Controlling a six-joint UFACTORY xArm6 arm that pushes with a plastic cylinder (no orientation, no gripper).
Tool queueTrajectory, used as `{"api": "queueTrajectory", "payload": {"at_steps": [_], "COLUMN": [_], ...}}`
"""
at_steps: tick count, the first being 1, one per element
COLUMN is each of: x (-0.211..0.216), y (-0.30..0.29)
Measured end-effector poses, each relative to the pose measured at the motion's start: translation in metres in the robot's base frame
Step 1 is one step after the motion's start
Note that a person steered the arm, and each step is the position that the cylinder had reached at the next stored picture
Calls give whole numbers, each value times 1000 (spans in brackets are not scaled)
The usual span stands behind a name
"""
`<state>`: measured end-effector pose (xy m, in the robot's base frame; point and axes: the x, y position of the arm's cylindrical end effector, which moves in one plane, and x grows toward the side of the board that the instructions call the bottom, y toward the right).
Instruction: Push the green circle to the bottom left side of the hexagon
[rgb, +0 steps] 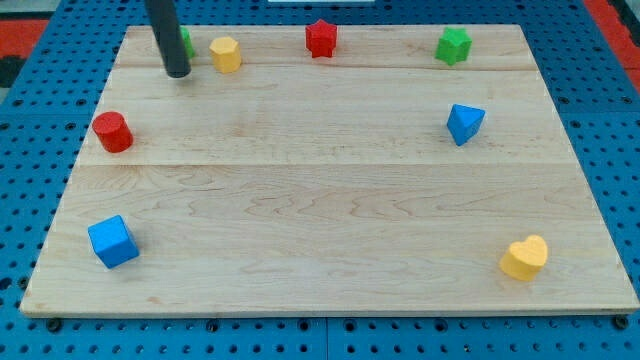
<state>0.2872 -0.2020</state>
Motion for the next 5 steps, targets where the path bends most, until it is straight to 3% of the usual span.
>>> {"api": "queueTrajectory", "payload": {"at_steps": [1,2,5], "x": [11,0,-94], "y": [-14,-93,-36]}}
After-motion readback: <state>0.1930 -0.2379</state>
